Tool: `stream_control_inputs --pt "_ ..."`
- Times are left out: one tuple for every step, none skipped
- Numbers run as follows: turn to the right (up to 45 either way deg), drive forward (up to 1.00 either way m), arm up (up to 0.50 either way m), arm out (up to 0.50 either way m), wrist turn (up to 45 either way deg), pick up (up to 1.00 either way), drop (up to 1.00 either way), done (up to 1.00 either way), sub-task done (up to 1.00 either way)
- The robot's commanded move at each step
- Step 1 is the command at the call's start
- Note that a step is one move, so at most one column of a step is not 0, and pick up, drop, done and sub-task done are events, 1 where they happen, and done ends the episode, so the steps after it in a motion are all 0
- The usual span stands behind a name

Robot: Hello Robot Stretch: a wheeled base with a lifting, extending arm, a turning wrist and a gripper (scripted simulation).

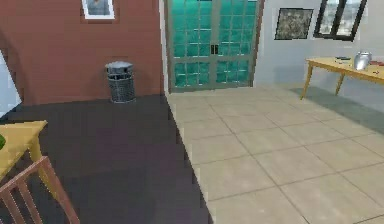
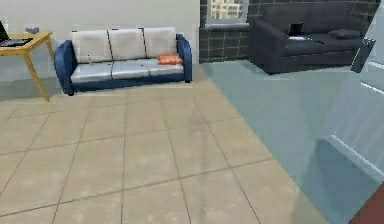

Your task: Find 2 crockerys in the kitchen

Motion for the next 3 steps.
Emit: stream_control_inputs --pt "0.0 1.0 0.0 0.0 0.0 0.0 0.0 0.0 0.0" --pt "6.0 0.0 0.0 0.0 0.0 0.0 0.0 0.0 0.0" --pt "0.0 0.05 0.0 0.0 0.0 0.0 0.0 0.0 0.0"
